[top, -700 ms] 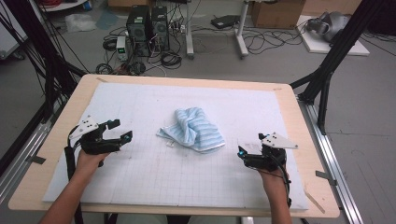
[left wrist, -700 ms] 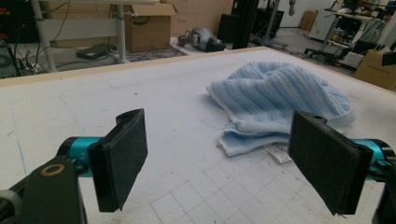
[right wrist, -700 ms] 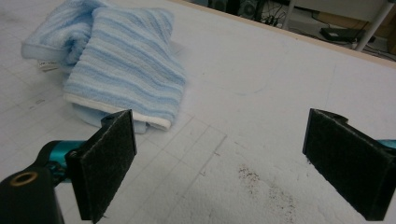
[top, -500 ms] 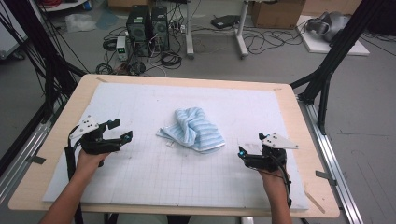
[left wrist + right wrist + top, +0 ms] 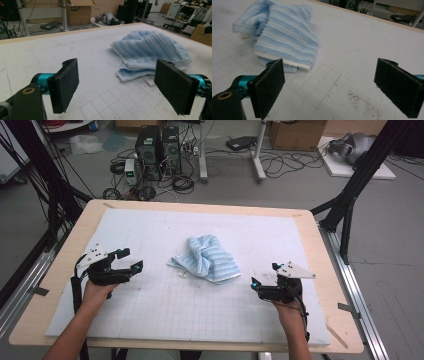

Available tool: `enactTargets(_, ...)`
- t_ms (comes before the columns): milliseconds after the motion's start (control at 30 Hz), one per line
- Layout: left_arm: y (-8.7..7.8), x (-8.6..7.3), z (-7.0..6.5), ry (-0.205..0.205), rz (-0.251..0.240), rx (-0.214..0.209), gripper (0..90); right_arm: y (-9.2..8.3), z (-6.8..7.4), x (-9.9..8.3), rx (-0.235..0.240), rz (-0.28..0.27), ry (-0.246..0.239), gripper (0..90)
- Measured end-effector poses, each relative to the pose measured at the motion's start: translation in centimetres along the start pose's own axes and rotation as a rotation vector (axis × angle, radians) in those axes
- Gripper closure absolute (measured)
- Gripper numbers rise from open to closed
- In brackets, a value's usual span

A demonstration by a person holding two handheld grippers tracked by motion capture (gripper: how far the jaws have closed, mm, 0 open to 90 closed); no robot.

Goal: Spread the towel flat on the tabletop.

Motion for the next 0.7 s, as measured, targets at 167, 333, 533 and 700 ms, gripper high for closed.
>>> enactTargets(167, 0.0, 0.0, -0.1, 0.002, 0.007, -0.007, 20.7, 0.6, 1.5, 0.8, 0.043, 0.009, -0.036, 9.0)
enactTargets(333, -0.1, -0.1, -0.1, -0.006, -0.001, -0.003, 20.8, 1.3, 3.4, 1.4, 0.076, 0.022, -0.08, 9.0)
enactTargets(533, -0.1, -0.1, 0.0, -0.007, 0.003, 0.001, 20.9, 2.0, 5.1, 2.6, 0.117, 0.023, -0.121, 10.5)
enactTargets(700, 0.1, -0.2, 0.0, -0.008, 0.013, -0.005, 20.9, 2.7, 6.6, 3.8, 0.135, 0.023, -0.176, 15.0)
Point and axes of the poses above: each handheld gripper's, and its own axes: y roughly forward along the jaws, x roughly out of its top, z roughly to its left, the point moved 3 cm from there along y, roughly forward along the jaws, and after that the axes turned 13 degrees about z, right-handed, at the moved point
